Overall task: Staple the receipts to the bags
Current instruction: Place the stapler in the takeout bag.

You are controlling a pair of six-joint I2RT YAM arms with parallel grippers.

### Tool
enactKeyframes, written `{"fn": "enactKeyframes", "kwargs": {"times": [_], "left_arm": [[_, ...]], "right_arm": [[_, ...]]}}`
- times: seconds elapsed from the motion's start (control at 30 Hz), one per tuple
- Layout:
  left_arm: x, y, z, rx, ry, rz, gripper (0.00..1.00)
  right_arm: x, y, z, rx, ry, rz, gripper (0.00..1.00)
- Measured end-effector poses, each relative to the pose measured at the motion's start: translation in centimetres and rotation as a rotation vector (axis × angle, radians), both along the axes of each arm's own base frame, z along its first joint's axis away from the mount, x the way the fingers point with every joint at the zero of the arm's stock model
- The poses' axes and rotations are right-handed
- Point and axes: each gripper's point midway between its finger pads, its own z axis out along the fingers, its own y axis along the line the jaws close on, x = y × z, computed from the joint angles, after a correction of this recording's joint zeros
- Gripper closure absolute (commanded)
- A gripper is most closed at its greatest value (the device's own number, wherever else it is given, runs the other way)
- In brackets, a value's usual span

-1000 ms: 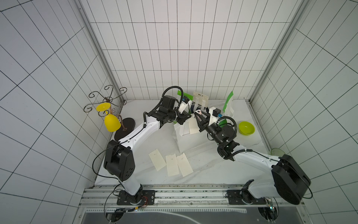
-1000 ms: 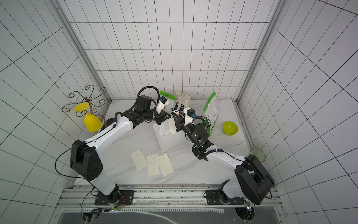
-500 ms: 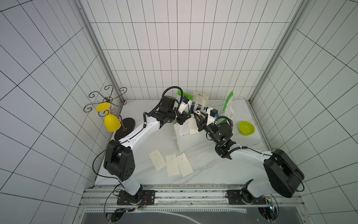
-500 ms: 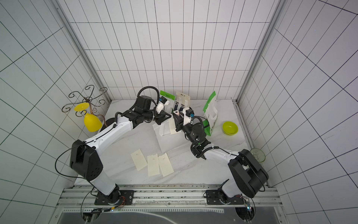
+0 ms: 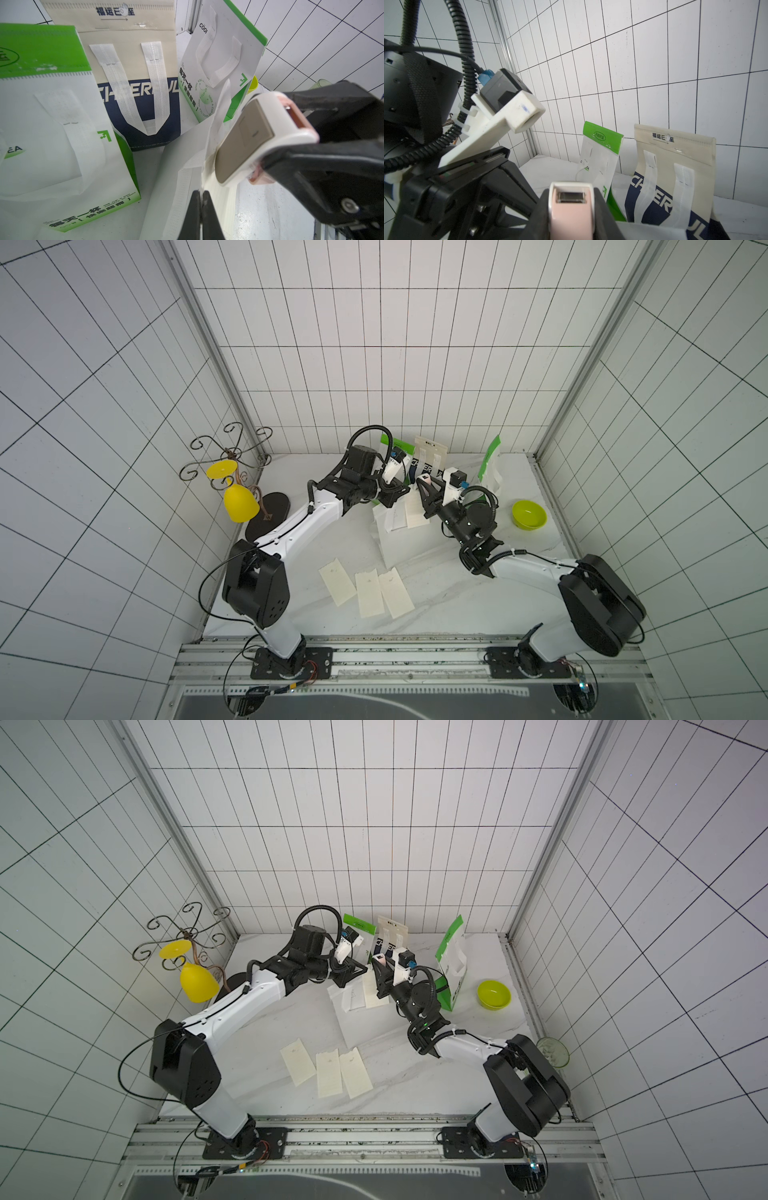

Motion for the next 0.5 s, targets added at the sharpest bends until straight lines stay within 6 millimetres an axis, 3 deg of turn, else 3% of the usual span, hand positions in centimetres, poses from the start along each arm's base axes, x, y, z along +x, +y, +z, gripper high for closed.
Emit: {"fn": "enactKeyframes", "kwargs": {"times": [0.3,0.5], "left_arm": [[0.0,0.0,0.0,0.002,-0.004,-0.002,1.00],[0.0,0.0,0.0,0.003,-0.006,-0.003,1.00]], "right_arm": [[0.5,0.3,2.5,0.033,-0.044,-0.002,1.00],[1.6,1.0,1.3,0.017,-0.021,-0.003,1.00]]}}
